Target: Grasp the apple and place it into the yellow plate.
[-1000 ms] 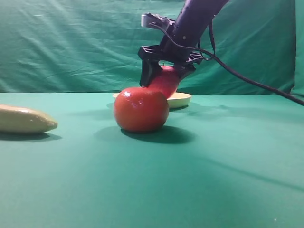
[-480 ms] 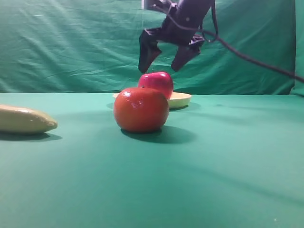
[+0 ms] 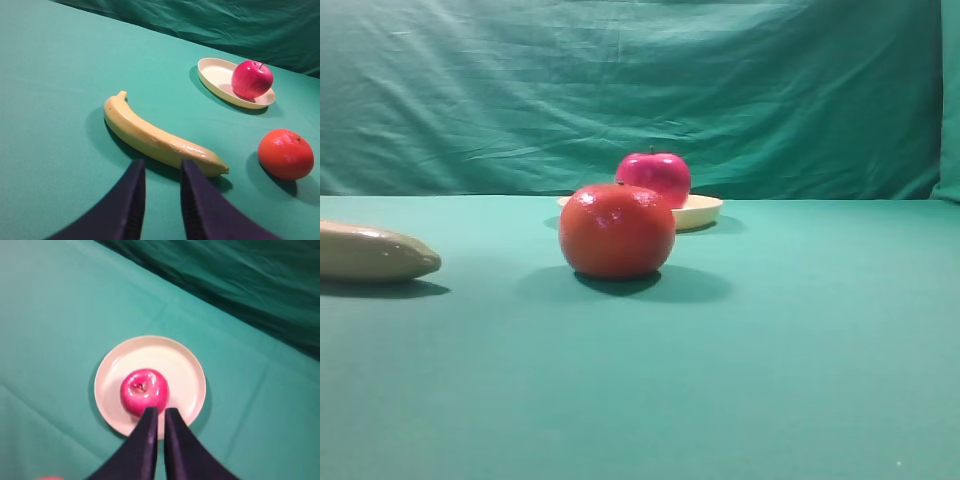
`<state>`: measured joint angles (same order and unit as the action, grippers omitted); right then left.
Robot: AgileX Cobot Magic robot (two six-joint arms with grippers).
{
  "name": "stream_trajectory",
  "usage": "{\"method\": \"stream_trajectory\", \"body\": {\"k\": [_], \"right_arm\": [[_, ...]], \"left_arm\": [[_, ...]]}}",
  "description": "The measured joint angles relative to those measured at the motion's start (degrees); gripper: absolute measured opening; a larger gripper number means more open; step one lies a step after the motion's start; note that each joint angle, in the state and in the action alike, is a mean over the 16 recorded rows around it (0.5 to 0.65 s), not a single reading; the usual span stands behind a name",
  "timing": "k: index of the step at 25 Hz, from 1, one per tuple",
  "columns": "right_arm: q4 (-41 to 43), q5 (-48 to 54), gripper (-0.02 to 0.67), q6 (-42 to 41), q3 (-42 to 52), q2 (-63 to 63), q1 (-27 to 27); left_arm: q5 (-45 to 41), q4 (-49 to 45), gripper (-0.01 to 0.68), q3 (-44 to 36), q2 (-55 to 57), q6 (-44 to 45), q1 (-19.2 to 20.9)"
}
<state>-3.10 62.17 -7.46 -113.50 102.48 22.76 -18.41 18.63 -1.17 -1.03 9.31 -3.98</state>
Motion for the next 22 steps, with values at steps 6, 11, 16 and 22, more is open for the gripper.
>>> {"method": "stream_trajectory", "body": {"k": [6, 11, 16, 22], "right_arm": [[1.9, 0.3, 0.0, 2.1, 11.1, -10.8, 0.0], [2.2, -4.9, 0.0, 2.3, 25.5, -21.9, 0.0], [2.2, -11.3, 0.0, 2.4, 40.6, -33.6, 0.0], [2.2, -16.6, 0.0, 2.5, 55.7, -47.7, 0.0]], "left_arm": [[0.0, 0.0, 0.157, 0.0, 0.0, 0.0, 0.0], [0.0, 0.0, 0.157, 0.0, 0.0, 0.0, 0.0], [0.0, 0.0, 0.157, 0.0, 0.0, 0.0, 0.0], [0.0, 0.0, 0.157, 0.0, 0.0, 0.0, 0.0]]}}
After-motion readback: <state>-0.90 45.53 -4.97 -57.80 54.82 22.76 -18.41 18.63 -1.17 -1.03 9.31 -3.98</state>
